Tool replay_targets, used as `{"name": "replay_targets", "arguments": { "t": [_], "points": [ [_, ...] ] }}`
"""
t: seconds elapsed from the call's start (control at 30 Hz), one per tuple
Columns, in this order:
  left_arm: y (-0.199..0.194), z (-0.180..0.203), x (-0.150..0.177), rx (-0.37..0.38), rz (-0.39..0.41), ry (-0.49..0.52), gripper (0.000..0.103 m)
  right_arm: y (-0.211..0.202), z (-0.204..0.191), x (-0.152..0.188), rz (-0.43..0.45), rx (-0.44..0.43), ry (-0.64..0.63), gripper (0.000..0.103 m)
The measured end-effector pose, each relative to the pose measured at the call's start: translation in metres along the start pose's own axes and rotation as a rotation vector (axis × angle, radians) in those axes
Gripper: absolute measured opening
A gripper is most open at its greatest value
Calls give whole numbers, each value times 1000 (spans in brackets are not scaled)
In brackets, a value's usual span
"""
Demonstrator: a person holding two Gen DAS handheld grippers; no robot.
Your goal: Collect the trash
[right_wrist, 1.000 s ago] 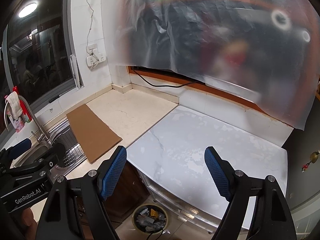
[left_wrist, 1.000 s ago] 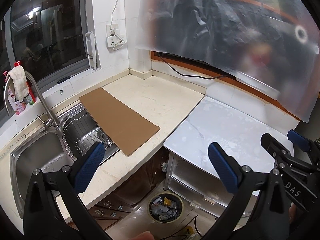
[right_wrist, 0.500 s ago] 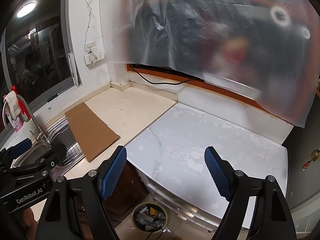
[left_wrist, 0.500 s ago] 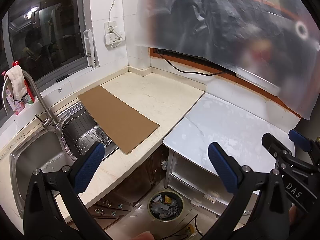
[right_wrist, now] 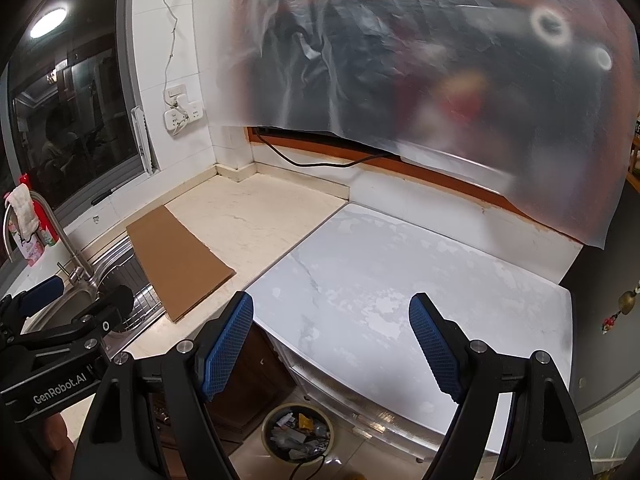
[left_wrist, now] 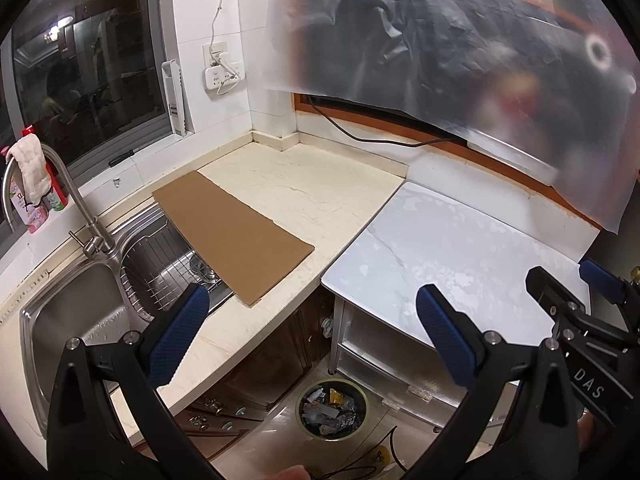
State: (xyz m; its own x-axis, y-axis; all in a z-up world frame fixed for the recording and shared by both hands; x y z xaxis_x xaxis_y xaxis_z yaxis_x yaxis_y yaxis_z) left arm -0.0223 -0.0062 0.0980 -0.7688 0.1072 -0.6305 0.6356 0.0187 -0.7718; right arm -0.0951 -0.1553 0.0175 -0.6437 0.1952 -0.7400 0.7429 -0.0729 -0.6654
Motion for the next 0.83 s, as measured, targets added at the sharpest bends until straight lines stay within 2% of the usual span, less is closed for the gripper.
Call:
{"name": "replay_targets", "arguments": {
  "t": [0.83],
  "points": [
    [-3, 1, 6, 24, -12, 32, 102, -10, 2, 14, -10, 20, 26, 82]
  ]
}}
Point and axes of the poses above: each gripper's, at about its wrist camera, not at the fingertips, and y roughly the way its jaws point, z to its right, x to its underside, the point moved 4 cm from there along y, roughly the way its jaws point, and after that the axes turned 6 degrees about -z, right-handed, at the moved point
